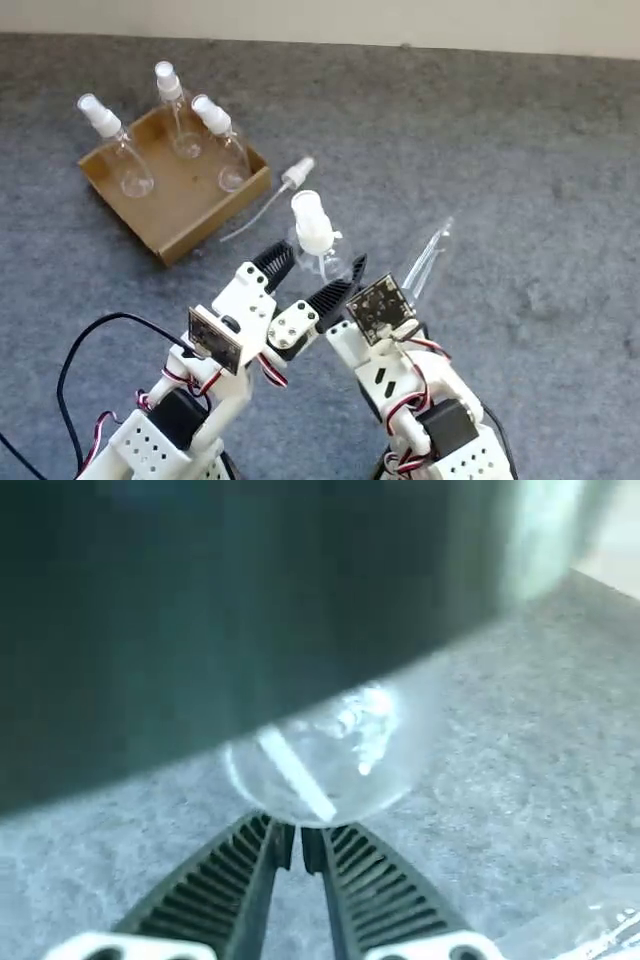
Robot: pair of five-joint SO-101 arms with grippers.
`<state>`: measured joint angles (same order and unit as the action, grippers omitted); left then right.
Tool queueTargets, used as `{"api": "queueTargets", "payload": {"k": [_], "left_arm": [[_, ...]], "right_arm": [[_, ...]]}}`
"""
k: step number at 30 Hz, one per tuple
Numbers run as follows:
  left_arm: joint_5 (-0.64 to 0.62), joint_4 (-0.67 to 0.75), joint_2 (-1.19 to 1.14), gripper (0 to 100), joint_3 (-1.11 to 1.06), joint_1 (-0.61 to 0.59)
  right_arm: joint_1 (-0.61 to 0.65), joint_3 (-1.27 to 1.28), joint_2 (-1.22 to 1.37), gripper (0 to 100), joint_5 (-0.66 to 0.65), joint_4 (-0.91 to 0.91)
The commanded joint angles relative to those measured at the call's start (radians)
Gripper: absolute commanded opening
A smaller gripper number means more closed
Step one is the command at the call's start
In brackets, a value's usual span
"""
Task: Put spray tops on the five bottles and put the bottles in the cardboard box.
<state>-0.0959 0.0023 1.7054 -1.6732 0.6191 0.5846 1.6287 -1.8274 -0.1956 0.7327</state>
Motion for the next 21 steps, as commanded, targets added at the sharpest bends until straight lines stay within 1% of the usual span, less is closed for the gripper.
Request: {"api": "queueTargets", "payload": {"k": [1, 6, 12, 21], "left_arm": [[-0.012, 0.021, 0.015, 2, 0.002, 0.021], [-0.012, 0.021, 0.015, 2, 0.002, 0.021], [-0.006, 0.021, 0.015, 2, 0.002, 0.015], [-0.009, 0.021, 0.015, 2, 0.002, -0.196]], "right_arm": [[-0.016, -0.016, -0.015, 0.8, -0.002, -0.033], [-0.019, -0.016, -0.015, 0.8, -0.006, -0.035], [-0.104, -0.016, -0.015, 0.8, -0.002, -0.036], [-0.107, -0.015, -0.015, 0.8, -0.002, -0.033]]}}
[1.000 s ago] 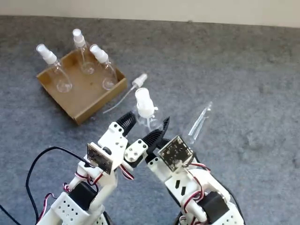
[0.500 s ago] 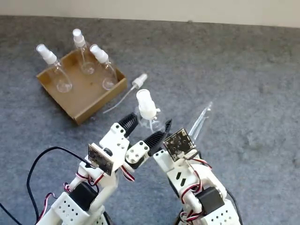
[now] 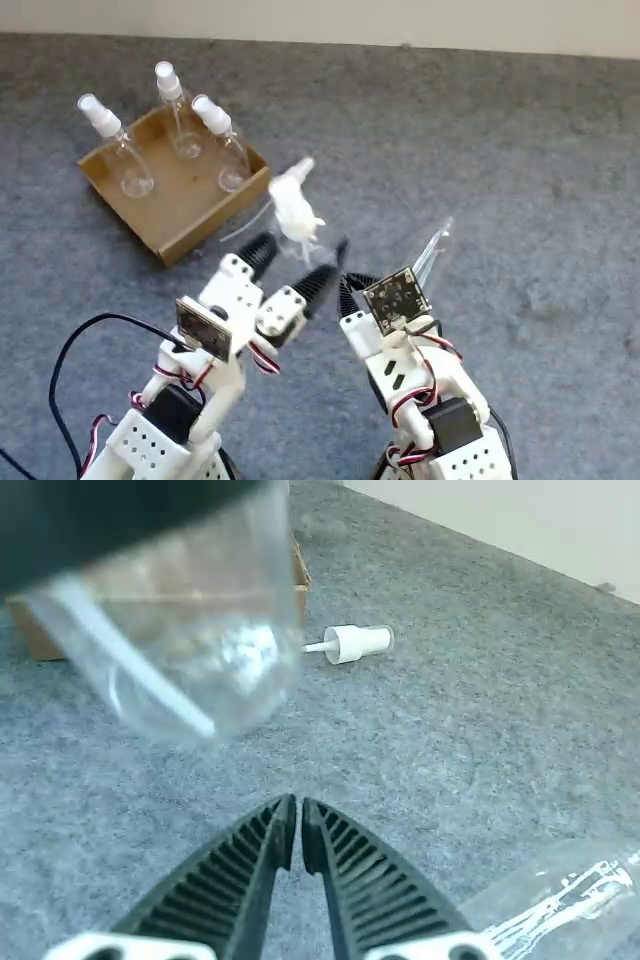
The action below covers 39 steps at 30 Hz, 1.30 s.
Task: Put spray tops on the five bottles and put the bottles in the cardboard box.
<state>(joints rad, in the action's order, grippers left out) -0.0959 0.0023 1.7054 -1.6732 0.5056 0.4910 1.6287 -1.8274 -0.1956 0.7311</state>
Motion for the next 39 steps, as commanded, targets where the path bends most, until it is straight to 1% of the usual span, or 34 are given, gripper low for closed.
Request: {"api": "queueTargets", "payload": {"k": [1, 5, 15, 19, 22, 29, 33, 39], "left_arm": [[-0.009, 0.021, 0.015, 2, 0.002, -0.097], [-0.009, 0.021, 0.015, 2, 0.001, -0.133], [-0.009, 0.023, 0.013, 2, -0.025, -0.127], [-0.011, 0.023, 0.012, 2, -0.025, -0.127], [-0.012, 0.023, 0.012, 2, -0.025, -0.124], [-0.011, 0.023, 0.013, 2, -0.025, -0.008], [-0.011, 0.023, 0.013, 2, -0.025, 0.005], [-0.011, 0.025, 0.013, 2, -0.025, 0.007]], "right_arm": [[-0.012, -0.013, -0.015, 0.8, -0.002, -0.030], [-0.013, -0.010, -0.015, 0.8, -0.002, -0.030], [-0.012, -0.010, -0.015, 0.8, 0.003, -0.030], [-0.012, -0.013, -0.015, 0.8, 0.121, -0.030], [-0.012, -0.015, -0.015, 0.8, 0.140, -0.030], [-0.010, -0.018, -0.015, 0.8, 0.147, -0.030], [-0.005, -0.019, -0.015, 0.8, 0.147, -0.031], [0.065, -0.021, -0.015, 0.8, 0.147, -0.030]]}}
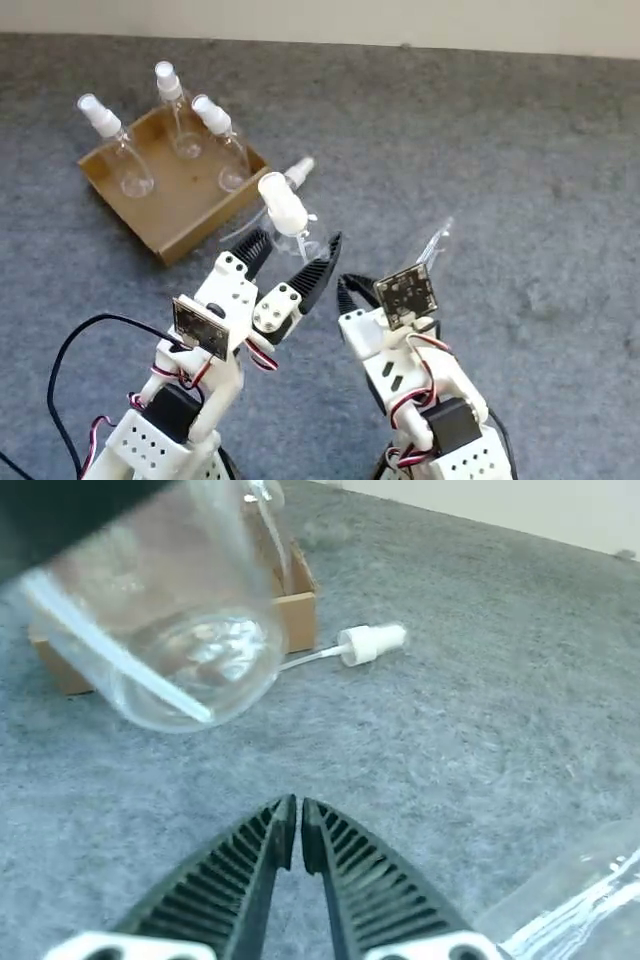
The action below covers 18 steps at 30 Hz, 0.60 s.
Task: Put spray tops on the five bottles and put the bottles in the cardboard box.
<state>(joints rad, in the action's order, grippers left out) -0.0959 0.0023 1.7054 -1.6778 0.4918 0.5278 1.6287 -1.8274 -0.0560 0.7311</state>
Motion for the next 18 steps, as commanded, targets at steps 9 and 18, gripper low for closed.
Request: {"api": "queueTargets", "payload": {"k": [9, 18], "left_arm": [[-0.012, 0.023, 0.013, 2, -0.021, 0.021], [-0.012, 0.021, 0.005, 2, -0.021, 0.093]], "right_arm": [[0.047, -0.068, -0.015, 0.8, 0.032, -0.027], [0.091, -0.122, -0.015, 0.8, 0.066, -0.027]]}}
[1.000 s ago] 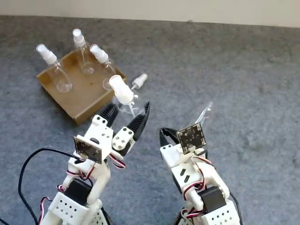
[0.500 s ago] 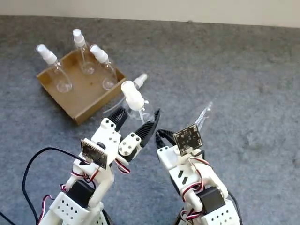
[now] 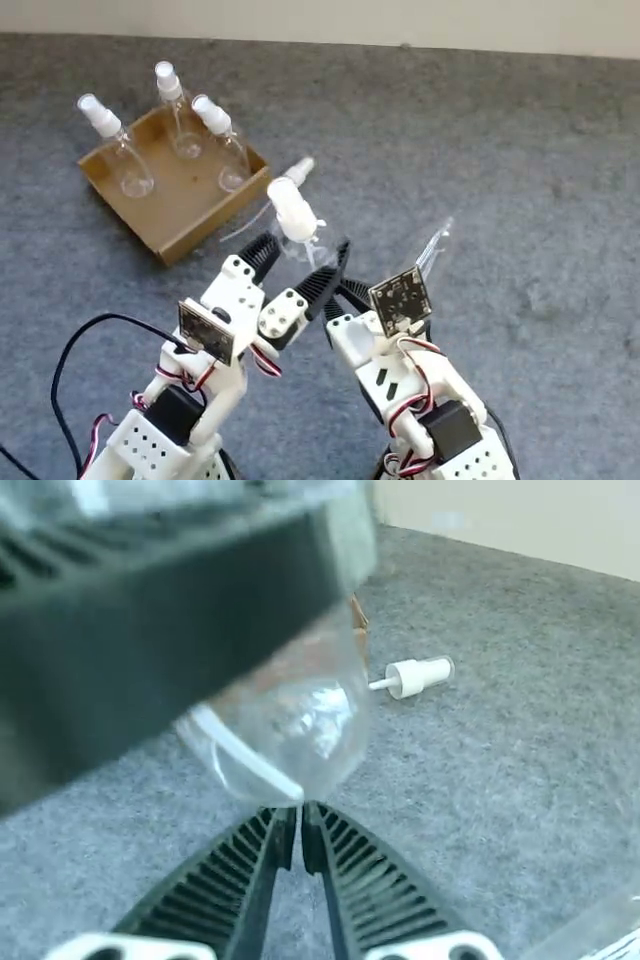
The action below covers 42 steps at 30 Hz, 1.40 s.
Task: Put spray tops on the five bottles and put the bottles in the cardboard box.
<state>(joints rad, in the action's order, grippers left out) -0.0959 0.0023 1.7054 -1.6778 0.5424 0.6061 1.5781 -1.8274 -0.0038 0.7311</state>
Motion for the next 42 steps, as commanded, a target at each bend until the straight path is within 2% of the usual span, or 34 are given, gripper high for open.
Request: {"api": "queueTargets", "payload": {"k": [1, 15, 19, 25, 32, 42], "left_arm": [[-0.012, 0.021, 0.005, 2, -0.021, 0.048], [-0.012, 0.020, 0.004, 2, -0.022, 0.088], [-0.012, -0.041, 0.015, 2, -0.021, 0.130], [-0.012, -0.052, 0.015, 2, -0.021, 0.134], [-0.012, -0.054, 0.015, 2, -0.021, 0.139], [-0.009, -0.052, 0.015, 2, -0.021, 0.130]], "right_arm": [[0.015, -0.071, -0.015, 0.8, 0.014, -0.027], [0.013, -0.071, -0.015, 0.8, 0.012, -0.027], [0.005, -0.071, -0.015, 0.8, 0.011, -0.027], [0.002, -0.064, -0.015, 0.8, 0.011, -0.027], [-0.122, -0.067, -0.015, 0.8, 0.014, -0.035], [-0.127, -0.064, -0.015, 0.8, 0.011, -0.035]]}}
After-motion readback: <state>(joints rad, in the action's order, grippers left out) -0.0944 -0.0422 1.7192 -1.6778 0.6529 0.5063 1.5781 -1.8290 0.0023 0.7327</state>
